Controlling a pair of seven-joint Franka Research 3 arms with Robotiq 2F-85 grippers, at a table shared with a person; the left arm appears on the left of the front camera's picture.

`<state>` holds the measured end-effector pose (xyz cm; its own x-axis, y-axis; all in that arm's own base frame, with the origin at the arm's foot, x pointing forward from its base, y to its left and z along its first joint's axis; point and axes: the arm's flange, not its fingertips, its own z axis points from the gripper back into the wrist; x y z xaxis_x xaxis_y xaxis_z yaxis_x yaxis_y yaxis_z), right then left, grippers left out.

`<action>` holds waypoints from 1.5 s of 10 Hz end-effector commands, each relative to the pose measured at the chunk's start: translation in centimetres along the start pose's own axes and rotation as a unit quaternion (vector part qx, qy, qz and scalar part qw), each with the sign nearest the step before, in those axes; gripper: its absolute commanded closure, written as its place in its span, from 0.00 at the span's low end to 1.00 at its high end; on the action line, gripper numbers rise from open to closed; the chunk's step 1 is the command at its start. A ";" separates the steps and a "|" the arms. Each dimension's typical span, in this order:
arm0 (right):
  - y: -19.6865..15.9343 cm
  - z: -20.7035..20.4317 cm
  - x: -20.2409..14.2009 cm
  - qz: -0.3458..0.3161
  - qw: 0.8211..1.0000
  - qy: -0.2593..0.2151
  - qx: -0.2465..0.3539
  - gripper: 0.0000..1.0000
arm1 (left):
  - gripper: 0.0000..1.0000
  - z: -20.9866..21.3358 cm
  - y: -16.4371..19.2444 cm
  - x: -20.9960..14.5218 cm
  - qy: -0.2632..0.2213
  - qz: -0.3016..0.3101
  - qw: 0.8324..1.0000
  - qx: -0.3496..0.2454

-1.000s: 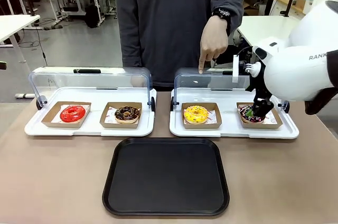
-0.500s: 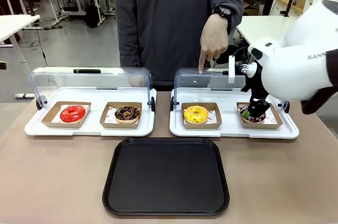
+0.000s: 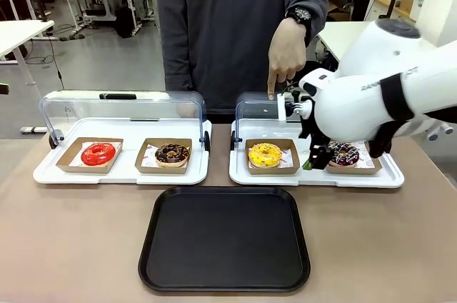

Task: Move the third donut from the left to the tray.
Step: Pick up the Paper togo box containing the Donut indicated by the person and place it on the Handle tray.

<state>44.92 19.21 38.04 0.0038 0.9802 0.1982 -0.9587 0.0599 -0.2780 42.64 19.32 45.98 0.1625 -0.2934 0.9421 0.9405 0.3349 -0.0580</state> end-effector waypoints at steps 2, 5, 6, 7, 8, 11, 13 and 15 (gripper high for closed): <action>-1.9 -2.1 1.8 0.017 0.999 0.020 0.021 0.00 | 0.00 0.0 -0.1 0.2 -0.003 -0.002 1.000 -0.001; -2.2 -4.3 2.1 0.028 0.999 0.032 0.020 0.00 | 0.00 0.0 -0.1 0.2 -0.003 -0.002 1.000 -0.001; -2.3 -4.8 2.1 0.028 0.999 0.037 0.018 0.00 | 0.00 0.0 -0.1 0.2 -0.003 -0.002 1.000 -0.001; -2.4 -5.3 1.9 0.029 0.999 0.037 0.014 0.00 | 0.00 0.0 -0.1 0.2 -0.003 -0.002 1.000 -0.001; -2.6 -5.6 1.7 0.028 0.999 0.037 0.008 0.00 | 0.00 0.0 -0.1 0.2 -0.003 -0.002 1.000 -0.001; -3.0 -7.0 1.4 0.035 0.998 0.043 -0.009 0.00 | 0.00 0.0 -0.1 0.2 -0.003 -0.002 1.000 -0.001; -3.2 -7.7 1.3 0.035 0.998 0.044 -0.021 0.00 | 0.00 0.0 -0.1 0.2 -0.003 -0.002 1.000 -0.001; -3.3 -8.3 1.0 0.033 0.998 0.040 -0.029 0.00 | 0.00 0.0 -0.1 0.2 -0.003 -0.002 1.000 -0.001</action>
<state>50.03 21.04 31.61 -0.0569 0.9929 0.1041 -0.9493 -0.0216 -0.3136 42.63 19.32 45.98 0.1624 -0.2934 0.9421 0.9404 0.3351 -0.0578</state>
